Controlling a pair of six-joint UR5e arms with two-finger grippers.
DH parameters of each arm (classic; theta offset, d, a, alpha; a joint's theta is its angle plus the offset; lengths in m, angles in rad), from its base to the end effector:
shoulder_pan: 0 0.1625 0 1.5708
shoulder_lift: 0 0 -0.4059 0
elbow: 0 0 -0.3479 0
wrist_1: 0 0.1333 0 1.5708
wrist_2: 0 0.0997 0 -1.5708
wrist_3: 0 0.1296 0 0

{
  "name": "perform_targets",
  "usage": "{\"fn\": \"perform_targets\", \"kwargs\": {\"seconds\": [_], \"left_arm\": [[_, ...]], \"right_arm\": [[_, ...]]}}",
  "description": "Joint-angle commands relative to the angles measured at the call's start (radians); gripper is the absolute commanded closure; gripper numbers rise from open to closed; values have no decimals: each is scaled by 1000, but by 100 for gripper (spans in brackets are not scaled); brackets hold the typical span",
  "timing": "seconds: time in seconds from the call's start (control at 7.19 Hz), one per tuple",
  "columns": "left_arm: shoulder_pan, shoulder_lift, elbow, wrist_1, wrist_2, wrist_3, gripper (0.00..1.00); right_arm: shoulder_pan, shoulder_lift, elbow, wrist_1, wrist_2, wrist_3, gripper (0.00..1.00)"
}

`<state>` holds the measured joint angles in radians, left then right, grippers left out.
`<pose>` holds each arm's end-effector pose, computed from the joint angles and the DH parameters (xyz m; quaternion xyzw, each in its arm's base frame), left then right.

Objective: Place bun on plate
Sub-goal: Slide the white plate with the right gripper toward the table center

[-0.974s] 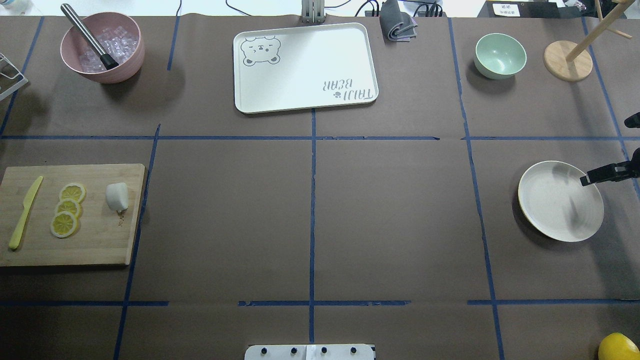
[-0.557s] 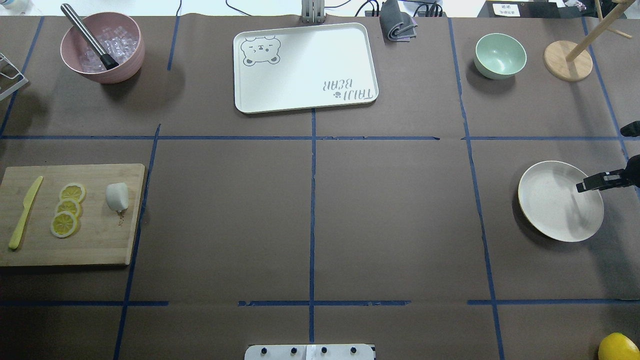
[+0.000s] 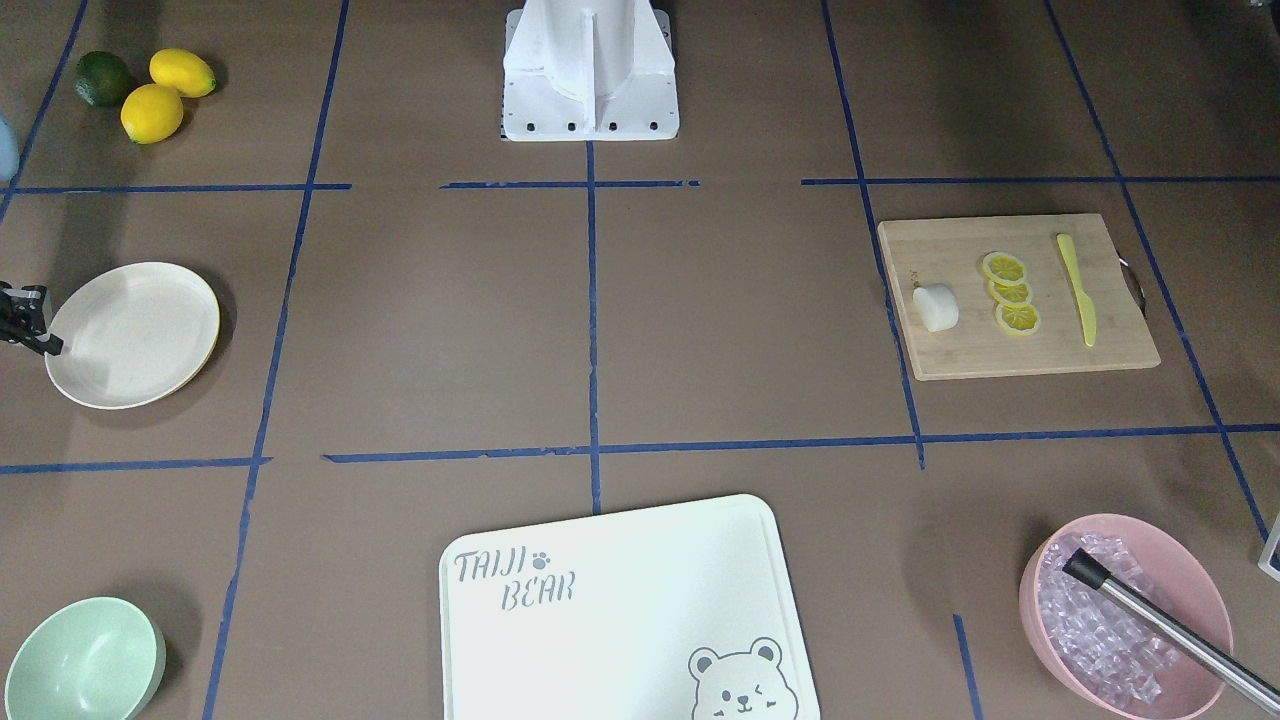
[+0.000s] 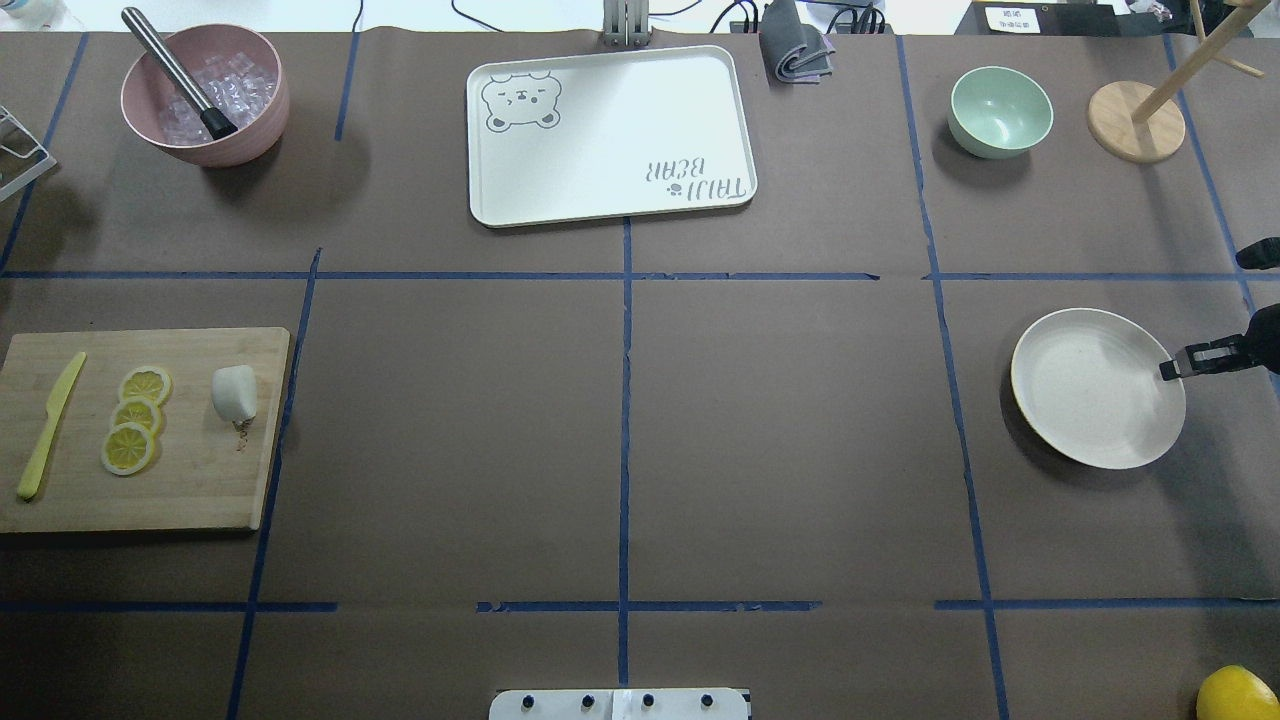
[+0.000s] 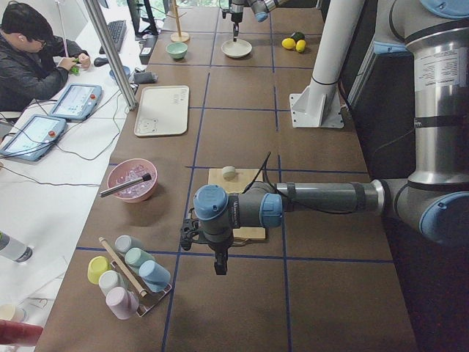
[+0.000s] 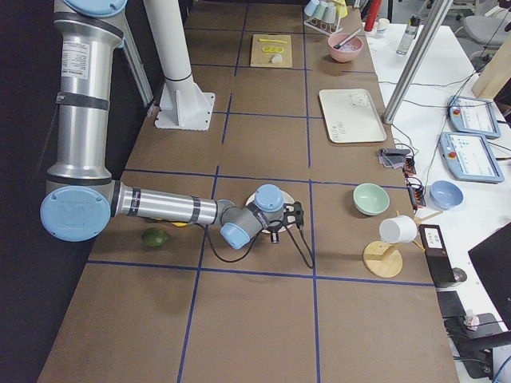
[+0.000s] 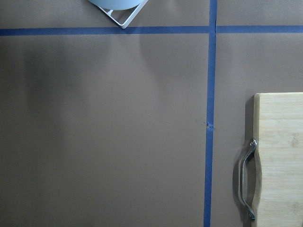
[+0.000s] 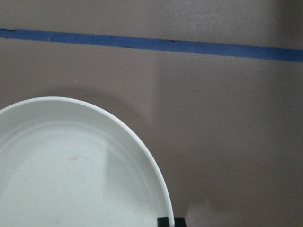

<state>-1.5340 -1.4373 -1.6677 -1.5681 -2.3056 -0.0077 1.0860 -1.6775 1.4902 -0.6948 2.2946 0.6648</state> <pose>-0.0321 -0.3909 0.6775 -0.0263 0.3586 0.0065 0.9331 -0.1618 -0.4090 0.6425 0.0838 -0.4514 -0.0399 0.8875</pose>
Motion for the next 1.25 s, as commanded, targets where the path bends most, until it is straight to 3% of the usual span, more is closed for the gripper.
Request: {"fn": "perform_targets", "kwargs": {"seconds": [0.0,0.28,0.56,0.83,0.97,1.11], "left_arm": [[0,0,-1,0,0,0,0],[0,0,0,0,0,0,0],[0,0,0,0,0,0,0],[0,0,6,0,0,0,0],[0,0,6,0,0,0,0],[0,0,6,0,0,-2,0]], "right_arm": [[-6,37,95,-67,49,18,100],[-62,153,236,-177,83,285,100],[-171,324,259,-227,45,529,100],[-347,434,257,-259,-148,701,100],[-404,512,255,-384,-228,707,100],[-507,568,240,-438,-350,743,100]]}}
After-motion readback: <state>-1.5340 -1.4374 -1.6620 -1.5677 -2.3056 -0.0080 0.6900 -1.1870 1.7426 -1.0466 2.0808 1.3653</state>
